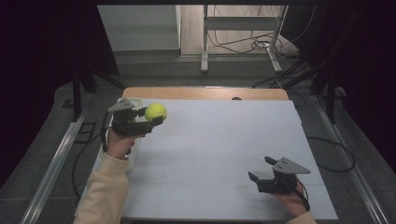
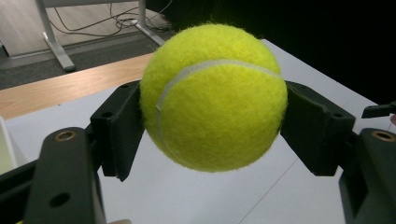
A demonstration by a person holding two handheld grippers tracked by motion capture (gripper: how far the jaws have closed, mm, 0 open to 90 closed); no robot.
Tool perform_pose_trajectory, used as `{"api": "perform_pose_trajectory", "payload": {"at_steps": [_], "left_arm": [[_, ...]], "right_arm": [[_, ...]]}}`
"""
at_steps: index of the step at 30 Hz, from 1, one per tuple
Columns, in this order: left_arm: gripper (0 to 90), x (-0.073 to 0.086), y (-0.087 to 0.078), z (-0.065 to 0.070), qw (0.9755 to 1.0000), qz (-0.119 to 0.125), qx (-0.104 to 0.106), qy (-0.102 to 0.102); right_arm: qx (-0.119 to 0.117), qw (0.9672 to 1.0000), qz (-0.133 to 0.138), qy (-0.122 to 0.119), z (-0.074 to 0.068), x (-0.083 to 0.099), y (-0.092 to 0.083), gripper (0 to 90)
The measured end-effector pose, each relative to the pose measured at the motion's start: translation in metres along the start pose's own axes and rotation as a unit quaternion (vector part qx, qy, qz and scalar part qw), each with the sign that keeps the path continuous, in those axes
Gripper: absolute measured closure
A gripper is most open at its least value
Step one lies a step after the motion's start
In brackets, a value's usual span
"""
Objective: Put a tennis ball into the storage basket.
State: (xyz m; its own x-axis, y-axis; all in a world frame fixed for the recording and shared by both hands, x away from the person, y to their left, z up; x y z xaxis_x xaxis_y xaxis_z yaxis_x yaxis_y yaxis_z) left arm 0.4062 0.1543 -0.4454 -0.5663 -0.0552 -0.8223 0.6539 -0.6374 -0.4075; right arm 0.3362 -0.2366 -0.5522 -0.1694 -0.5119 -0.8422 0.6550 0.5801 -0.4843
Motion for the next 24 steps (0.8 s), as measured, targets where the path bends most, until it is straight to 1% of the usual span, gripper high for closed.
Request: {"api": "perform_pose_trajectory", "payload": {"at_steps": [10,24], "left_arm": [[26.5,-0.002,-0.006,-0.013,0.9998,0.007,-0.018,-0.009],[26.5,-0.005,-0.018,-0.026,0.9991,0.02,-0.031,-0.021]], "right_arm": [[0.0,1.0,0.0,0.0,0.0,0.0,0.0,12.6],[0.001,1.0,-0.002,0.001,0.0,0.0,0.0,12.6]]}}
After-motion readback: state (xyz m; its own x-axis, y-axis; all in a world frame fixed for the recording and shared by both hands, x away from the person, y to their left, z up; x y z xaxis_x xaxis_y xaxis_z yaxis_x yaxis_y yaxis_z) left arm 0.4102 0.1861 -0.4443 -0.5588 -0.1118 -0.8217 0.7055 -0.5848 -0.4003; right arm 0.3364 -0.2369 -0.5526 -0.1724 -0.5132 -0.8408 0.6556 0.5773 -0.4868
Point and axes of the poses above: each handheld gripper's, and its own axes: y roughly forward along the jaws, x roughly out of its underside, z roughly to its right, the point moved 9 cm from there along y, roughly forward along the jaws, and after that the axes turned 12 degrees about -y, right-handed, at the moved point
